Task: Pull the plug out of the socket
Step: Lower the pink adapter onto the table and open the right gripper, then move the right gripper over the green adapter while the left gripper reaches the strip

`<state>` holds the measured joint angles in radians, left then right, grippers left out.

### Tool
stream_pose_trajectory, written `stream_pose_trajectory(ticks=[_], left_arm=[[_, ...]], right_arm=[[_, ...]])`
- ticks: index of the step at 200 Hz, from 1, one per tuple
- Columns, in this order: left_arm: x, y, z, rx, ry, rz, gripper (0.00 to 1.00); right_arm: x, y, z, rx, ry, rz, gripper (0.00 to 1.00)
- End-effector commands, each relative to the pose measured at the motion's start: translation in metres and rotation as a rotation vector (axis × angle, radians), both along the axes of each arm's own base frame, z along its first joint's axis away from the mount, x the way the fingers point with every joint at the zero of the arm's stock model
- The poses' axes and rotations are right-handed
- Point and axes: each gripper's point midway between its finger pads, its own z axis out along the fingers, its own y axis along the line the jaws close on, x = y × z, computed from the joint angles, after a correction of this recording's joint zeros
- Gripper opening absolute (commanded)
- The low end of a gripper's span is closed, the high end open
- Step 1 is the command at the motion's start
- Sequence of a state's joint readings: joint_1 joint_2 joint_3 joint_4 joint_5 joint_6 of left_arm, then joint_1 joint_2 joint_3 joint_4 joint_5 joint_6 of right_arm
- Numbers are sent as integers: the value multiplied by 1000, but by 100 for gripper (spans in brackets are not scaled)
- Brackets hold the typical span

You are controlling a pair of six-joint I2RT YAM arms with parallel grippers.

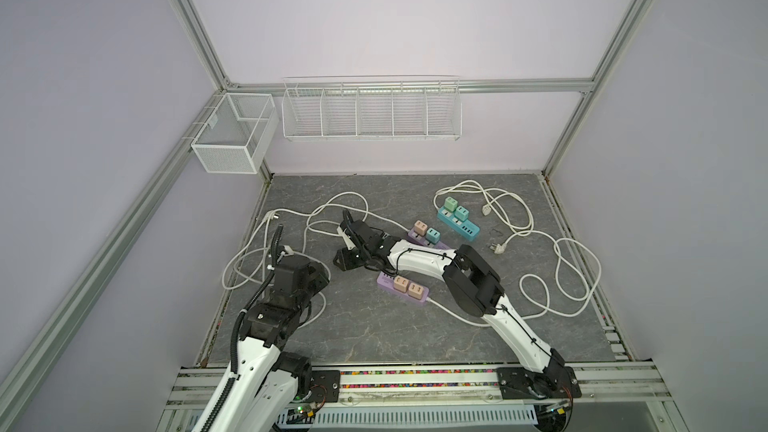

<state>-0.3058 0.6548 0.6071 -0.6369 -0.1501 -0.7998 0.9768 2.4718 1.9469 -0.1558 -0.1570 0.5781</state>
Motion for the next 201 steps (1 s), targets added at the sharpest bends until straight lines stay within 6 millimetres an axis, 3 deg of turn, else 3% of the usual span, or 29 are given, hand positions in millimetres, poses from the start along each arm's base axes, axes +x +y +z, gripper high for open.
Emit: stream_pose_trajectory(ticks=[1,78,122,150,201], left_arm=[[0,4,1,6,7,20,39],[2,5,13,13,-14,22,40],[3,2,23,1,-42,8,40],[9,-4,39,-20,-78,-18,40],[29,-26,45,-107,-107,-72,42]], right_arm=[[0,-1,3,-18,-14,2,46],[7,-17,27,-50,-71,-7,63],[7,-31,69,-19,-136,5,72],[4,-44,102,15,-176,26,74],[5,-92,152,55,-232,16,77]])
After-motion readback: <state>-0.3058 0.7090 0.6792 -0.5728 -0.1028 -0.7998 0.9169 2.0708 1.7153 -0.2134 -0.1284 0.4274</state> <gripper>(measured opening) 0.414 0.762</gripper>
